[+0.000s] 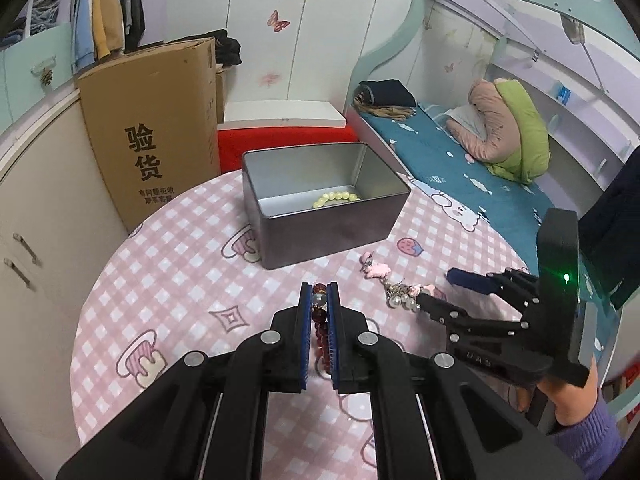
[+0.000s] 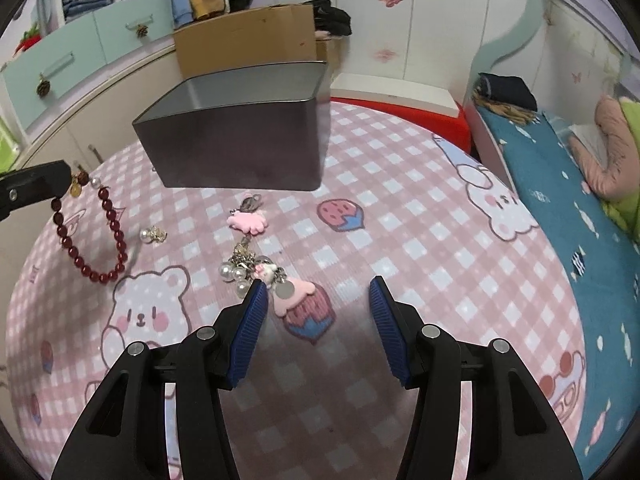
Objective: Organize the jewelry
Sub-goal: 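Grasp the red bead bracelet with the left tool while the right tool grasps the pearl keychain, then lower the red bracelet into the grey box with the left tool while the right tool lowers the keychain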
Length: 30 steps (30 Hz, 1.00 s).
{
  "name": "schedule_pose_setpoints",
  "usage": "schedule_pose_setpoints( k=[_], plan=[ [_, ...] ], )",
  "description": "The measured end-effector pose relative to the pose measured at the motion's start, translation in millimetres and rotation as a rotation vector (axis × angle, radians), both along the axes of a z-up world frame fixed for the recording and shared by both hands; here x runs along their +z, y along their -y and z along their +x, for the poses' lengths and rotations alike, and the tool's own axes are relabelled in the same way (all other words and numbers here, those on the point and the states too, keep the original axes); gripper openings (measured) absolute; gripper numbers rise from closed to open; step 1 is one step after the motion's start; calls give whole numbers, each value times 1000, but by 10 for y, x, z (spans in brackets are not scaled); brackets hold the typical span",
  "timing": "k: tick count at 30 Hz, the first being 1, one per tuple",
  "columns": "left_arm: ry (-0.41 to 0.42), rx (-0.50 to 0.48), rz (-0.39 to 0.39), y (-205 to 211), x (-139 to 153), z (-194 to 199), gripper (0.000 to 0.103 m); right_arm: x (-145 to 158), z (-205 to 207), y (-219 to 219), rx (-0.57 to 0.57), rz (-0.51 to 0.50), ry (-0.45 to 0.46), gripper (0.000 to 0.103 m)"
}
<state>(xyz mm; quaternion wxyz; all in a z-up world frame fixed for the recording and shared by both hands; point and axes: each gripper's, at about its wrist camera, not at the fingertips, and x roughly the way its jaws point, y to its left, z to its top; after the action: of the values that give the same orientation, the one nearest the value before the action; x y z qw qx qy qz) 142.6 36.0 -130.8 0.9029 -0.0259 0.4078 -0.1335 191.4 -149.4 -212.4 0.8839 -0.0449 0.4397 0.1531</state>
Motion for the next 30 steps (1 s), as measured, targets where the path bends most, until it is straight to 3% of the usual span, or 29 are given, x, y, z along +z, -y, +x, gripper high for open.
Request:
schedule_pose_setpoints(
  k=[6,12,20,30],
  plan=[
    [-3,-8,-21,-36,4,-23,6,34,1,-80,59,17,-27,23],
    [4,-21,-44,-65,43,-65,6,123,-78,-50,46,46,-14,23],
    [23,-46,-70,-54,156,-103,6,558,-243,62,37,86,63,23],
    [81,-83,-87,19,467,19,6,954,-106,109,24,133,119,23]
  ],
)
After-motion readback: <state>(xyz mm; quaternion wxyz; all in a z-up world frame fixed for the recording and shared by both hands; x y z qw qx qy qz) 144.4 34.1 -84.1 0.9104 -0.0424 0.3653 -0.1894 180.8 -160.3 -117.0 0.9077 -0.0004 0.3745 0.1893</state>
